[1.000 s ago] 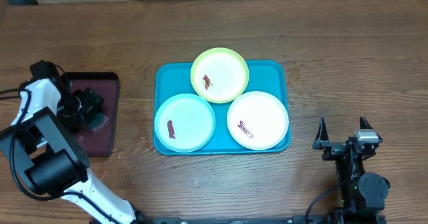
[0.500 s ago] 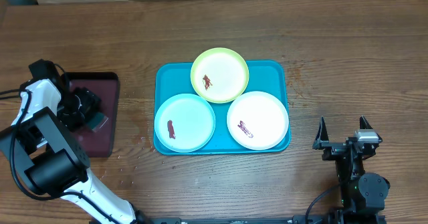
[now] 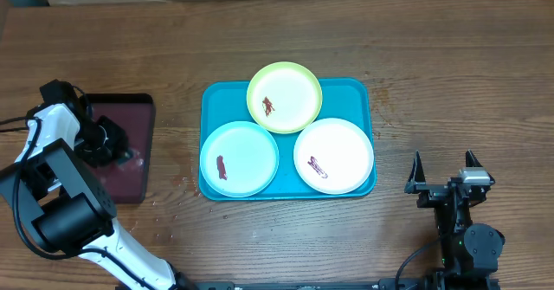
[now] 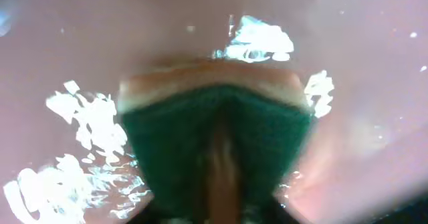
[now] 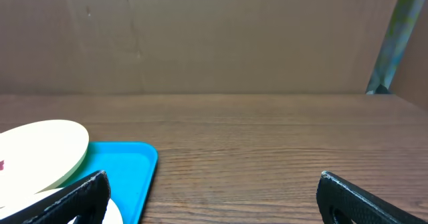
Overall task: Clean dirty plates on tray and stack at the side
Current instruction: 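Lower the left gripper and grasp the green sponge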
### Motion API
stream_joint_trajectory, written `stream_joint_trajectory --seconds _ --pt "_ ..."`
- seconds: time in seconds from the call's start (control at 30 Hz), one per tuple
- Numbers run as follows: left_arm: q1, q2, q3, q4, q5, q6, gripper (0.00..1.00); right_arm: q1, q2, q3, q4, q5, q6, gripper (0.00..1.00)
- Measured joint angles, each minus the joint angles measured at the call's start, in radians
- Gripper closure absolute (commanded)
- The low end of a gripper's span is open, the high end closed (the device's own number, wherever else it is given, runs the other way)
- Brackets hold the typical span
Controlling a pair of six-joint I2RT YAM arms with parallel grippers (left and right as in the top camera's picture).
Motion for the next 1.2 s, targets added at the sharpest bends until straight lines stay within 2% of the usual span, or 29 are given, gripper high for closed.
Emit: stream_joint_trajectory --seconds 0.03,0.1,0.13,0.2,0.57,0.6,0.67,0.73,0.77,0.8,0.83,0.87,1.0,1.03,1.07,1.1,1.13,1.17,1.2 --pt "0.0 0.0 0.0 0.001 -0.006 0.003 0.96 0.0 0.0 0.0 0.0 0.0 0.001 0.0" --pt "0.0 0.0 0.0 0.003 -0.016 0.003 0.92 0.0 0.0 0.0 0.0 0.0 0.001 0.0" --pt "0.0 0.0 0.0 0.004 -0.023 0.001 0.73 0.0 0.0 0.0 0.0 0.0 0.002 0.0" --pt "-0.003 0.0 0.0 0.007 -0.032 0.006 0.0 0.0 0.0 0.0 -0.001 0.0 0.001 0.0" --pt "-0.004 0.0 -0.005 0.087 -0.087 0.001 0.0 0.0 0.0 0.0 0.0 0.0 0.001 0.0" --pt "-0.004 0.0 -0.005 0.091 -0.089 0.001 0.0 0.0 0.0 0.0 0.0 0.0 0.0 0.0" --pt "-0.004 0.0 -0.005 0.103 -0.093 0.0 0.15 0.0 0.0 0.0 0.0 0.0 0.001 0.0" --pt "-0.004 0.0 -0.005 0.112 -0.101 0.001 0.53 0.0 0.0 0.0 0.0 0.0 0.001 0.0" --pt "-0.004 0.0 -0.005 0.115 -0.106 0.001 0.64 0.0 0.0 0.0 0.0 0.0 0.001 0.0" --pt "-0.004 0.0 -0.006 0.117 -0.112 0.001 0.81 0.0 0.0 0.0 0.0 0.0 0.001 0.0" --pt "-0.004 0.0 -0.006 0.118 -0.117 0.001 0.92 0.0 0.0 0.0 -0.001 0.0 0.001 0.0" --pt "-0.004 0.0 -0.006 0.12 -0.122 0.001 0.96 0.0 0.0 0.0 0.0 0.0 0.001 0.0" --pt "-0.004 0.0 -0.006 0.121 -0.124 0.001 0.96 0.0 0.0 0.0 0.0 0.0 0.001 0.0" --pt "-0.004 0.0 -0.006 0.121 -0.123 0.001 0.89 0.0 0.0 0.0 0.0 0.0 0.0 0.0" --pt "-0.004 0.0 -0.006 0.121 -0.123 0.001 0.7 0.0 0.0 0.0 0.0 0.0 0.001 0.0" --pt "-0.004 0.0 -0.006 0.12 -0.122 0.001 0.46 0.0 0.0 0.0 0.0 0.0 0.001 0.0" --pt "-0.004 0.0 -0.006 0.116 -0.121 0.001 0.11 0.0 0.0 0.0 -0.001 0.0 0.0 0.0" --pt "-0.004 0.0 -0.006 0.109 -0.12 0.001 0.0 0.0 0.0 0.0 0.0 0.0 0.001 0.0" --pt "-0.004 0.0 -0.006 0.1 -0.119 0.001 0.0 0.0 0.0 0.0 0.0 0.0 0.0 0.0"
